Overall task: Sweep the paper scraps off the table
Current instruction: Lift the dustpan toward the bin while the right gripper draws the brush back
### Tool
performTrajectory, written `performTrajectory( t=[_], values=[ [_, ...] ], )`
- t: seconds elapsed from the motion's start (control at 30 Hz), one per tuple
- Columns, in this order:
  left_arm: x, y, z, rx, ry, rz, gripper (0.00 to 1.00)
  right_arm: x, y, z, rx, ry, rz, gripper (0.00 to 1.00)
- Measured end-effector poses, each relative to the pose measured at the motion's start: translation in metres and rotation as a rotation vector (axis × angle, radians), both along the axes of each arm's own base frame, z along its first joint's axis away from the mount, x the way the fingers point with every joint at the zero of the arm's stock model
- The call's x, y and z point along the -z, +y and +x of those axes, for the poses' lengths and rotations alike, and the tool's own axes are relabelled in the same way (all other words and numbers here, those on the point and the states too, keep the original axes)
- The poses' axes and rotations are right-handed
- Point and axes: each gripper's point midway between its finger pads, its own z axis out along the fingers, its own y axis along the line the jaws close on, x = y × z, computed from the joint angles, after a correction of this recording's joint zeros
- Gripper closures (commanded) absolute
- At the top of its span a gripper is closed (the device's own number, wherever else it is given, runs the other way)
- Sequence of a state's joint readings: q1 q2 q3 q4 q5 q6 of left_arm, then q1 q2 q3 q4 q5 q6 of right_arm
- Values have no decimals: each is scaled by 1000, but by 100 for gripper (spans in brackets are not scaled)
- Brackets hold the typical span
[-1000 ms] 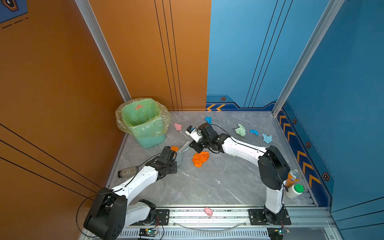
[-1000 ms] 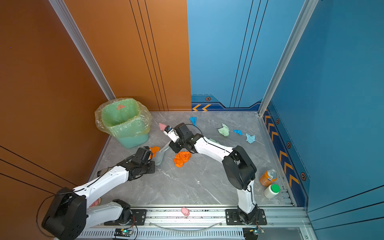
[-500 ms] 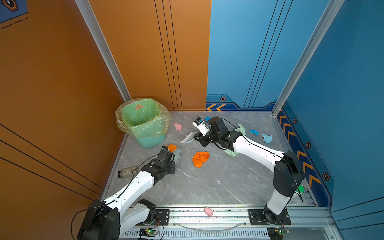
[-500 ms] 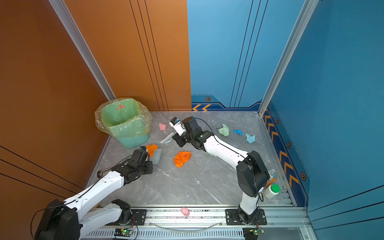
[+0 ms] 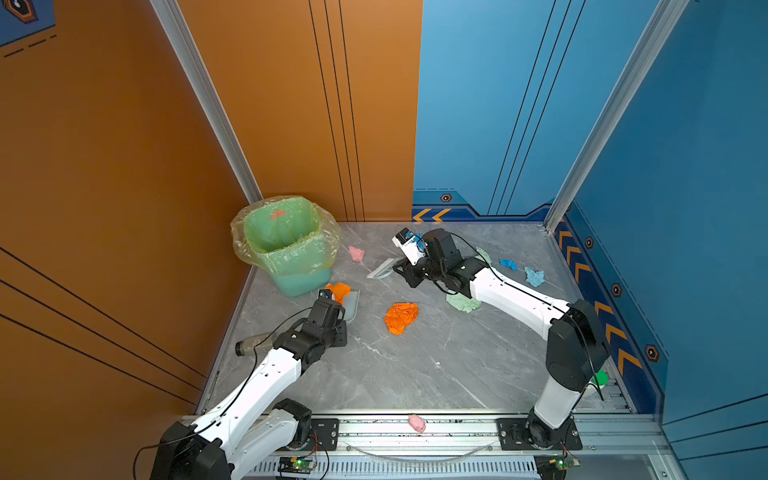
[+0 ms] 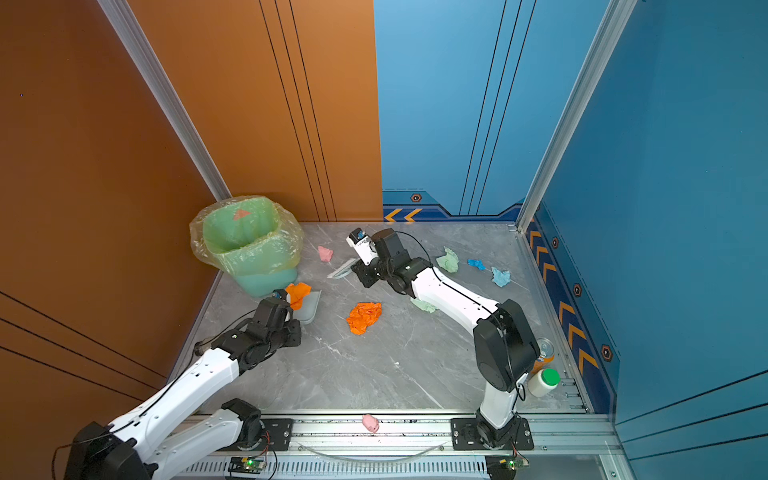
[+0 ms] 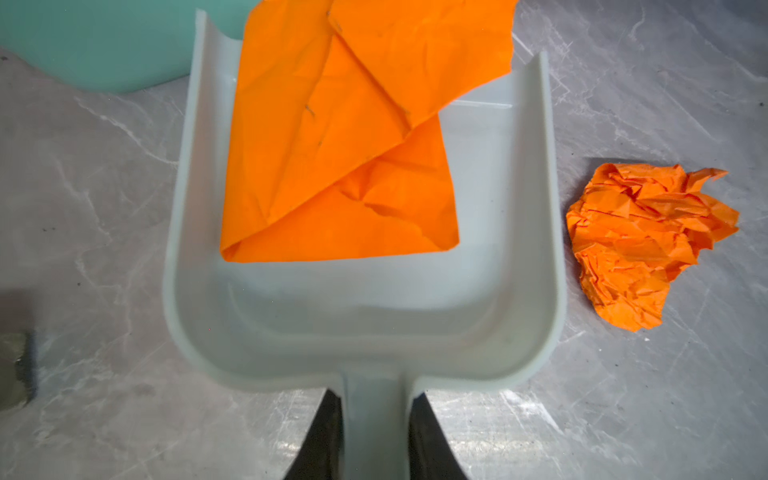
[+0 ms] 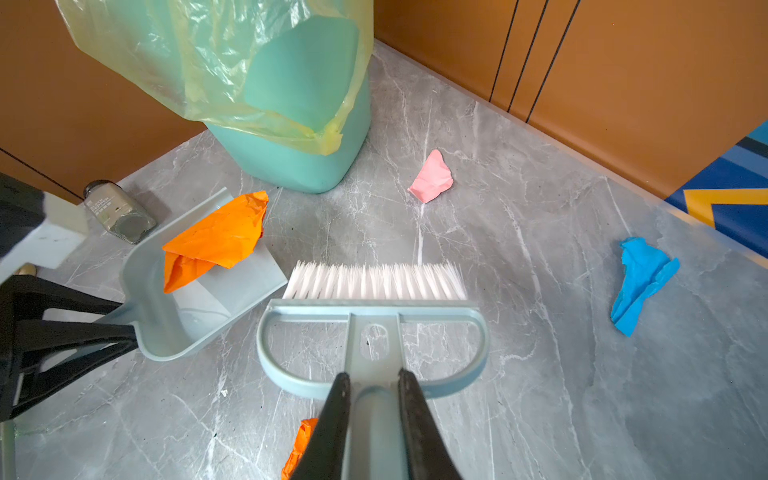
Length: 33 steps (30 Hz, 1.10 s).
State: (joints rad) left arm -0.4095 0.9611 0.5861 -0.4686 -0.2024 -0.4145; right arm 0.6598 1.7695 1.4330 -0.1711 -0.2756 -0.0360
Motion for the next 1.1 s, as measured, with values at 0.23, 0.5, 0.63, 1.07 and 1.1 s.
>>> performTrajectory(
  t=[0.23,0.5,0.63,1.07,1.1],
  values=[
    [-15,-8,-2,36,-20,2,100,5,-14,9,40,2,-13,100],
    [-64,-27,7,99,-102,-8,100,1,-34,13,78,-5,-9,100],
    [-89,-36,10,124,-138,-19,100,-2,-39,15,87,-10,-6,100],
    [-169,-44,15,172,-245,-25,100,5,-50,17,107,0,-12,100],
    [-175,-45,16,174,-254,-26,100,5,-50,17,108,0,-13,100]
  ],
)
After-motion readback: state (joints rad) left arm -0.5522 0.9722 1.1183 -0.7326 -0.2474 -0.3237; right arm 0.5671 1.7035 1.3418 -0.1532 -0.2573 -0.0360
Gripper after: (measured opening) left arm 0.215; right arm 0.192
